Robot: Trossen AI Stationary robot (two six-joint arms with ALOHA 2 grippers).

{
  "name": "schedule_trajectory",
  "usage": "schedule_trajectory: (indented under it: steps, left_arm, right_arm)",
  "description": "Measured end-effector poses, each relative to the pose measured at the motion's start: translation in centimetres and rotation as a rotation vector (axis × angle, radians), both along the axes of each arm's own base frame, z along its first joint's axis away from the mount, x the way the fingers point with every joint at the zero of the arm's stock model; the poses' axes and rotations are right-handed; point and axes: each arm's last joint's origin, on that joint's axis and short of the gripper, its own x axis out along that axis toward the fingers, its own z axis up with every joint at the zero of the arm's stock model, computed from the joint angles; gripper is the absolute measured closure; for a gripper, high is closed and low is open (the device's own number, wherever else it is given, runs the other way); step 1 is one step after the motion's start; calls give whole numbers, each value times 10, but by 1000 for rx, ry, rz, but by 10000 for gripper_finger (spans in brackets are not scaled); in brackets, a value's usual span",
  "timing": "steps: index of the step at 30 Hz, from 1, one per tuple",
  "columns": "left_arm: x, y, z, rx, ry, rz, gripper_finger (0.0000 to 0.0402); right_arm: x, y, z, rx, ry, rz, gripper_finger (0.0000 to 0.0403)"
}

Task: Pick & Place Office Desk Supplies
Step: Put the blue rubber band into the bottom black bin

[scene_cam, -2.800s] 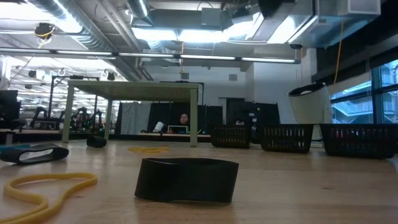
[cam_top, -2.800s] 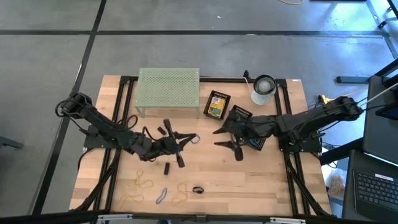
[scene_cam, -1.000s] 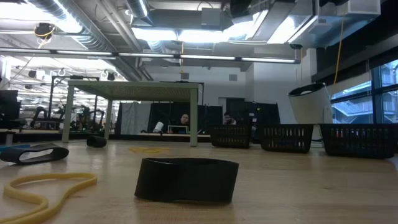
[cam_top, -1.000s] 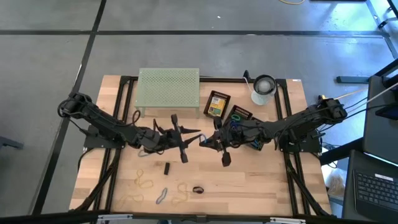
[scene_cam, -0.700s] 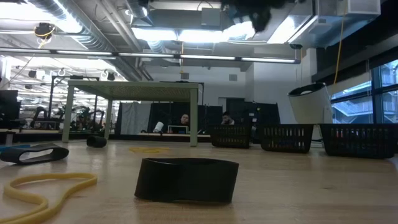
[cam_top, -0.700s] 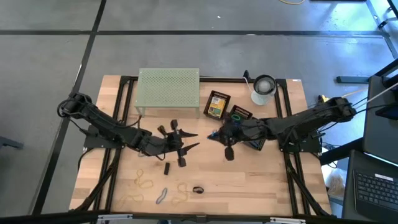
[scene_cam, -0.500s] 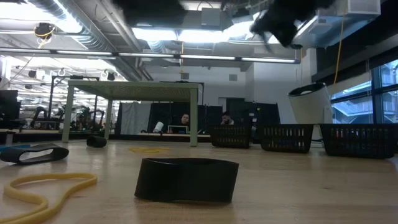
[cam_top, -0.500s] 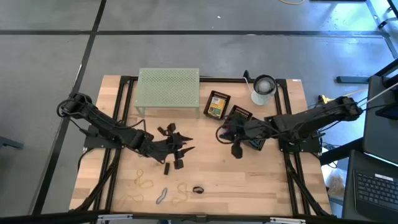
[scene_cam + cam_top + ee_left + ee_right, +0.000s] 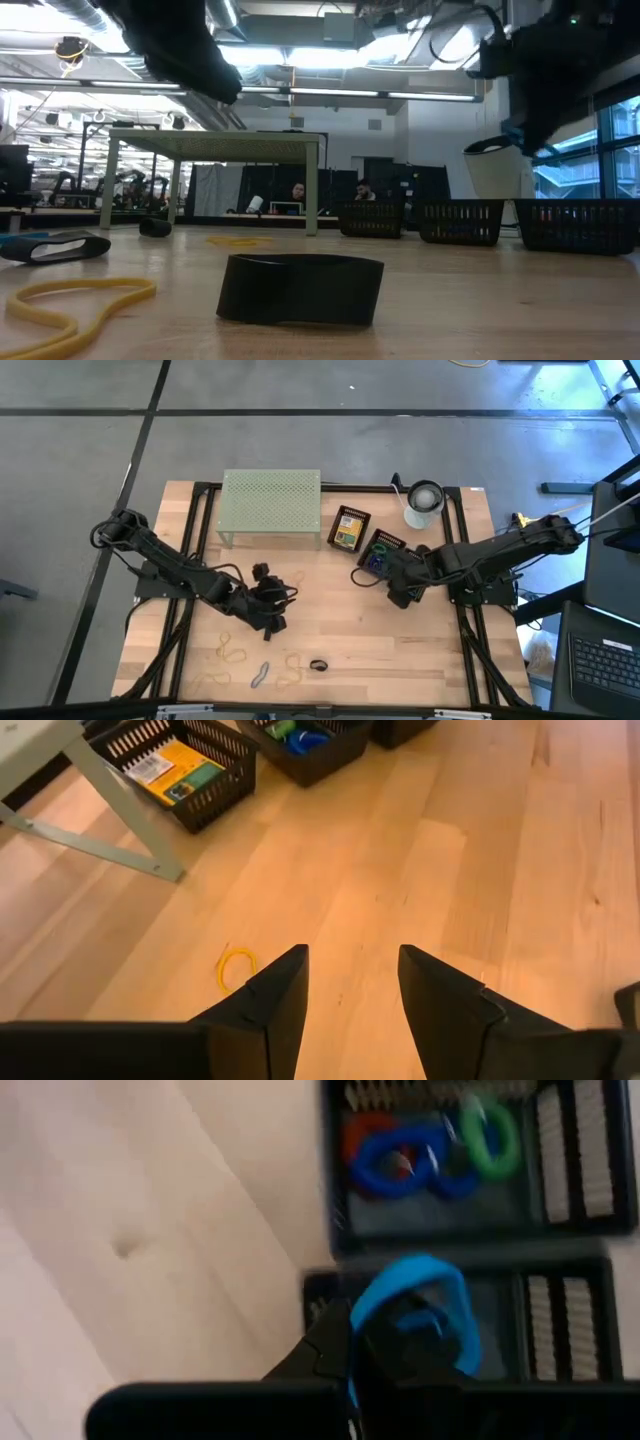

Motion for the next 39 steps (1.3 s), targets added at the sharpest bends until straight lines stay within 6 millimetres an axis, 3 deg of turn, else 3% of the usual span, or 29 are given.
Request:
schedule_trajectory:
  steps: [12, 19, 26, 33, 39]
  left_arm:
    - [-14, 7, -11, -12, 152, 74, 244]
    - [-26, 7, -17, -54, 276, 95, 244]
    - [-48, 0, -28, -128, 534, -5, 244]
    - [-73, -2, -55, -101, 642, -18, 244]
    - [-93, 8, -81, -85, 701, 81, 244]
  right_arm:
    - [5, 2, -17, 13, 119, -88, 388]
    - [6, 2, -22, 4, 157, -89, 318]
    - [-1, 1, -22, -18, 226, -87, 233]
    - [-1, 0, -22, -19, 231, -90, 175]
    - [-1, 1, -22, -19, 230, -90, 155]
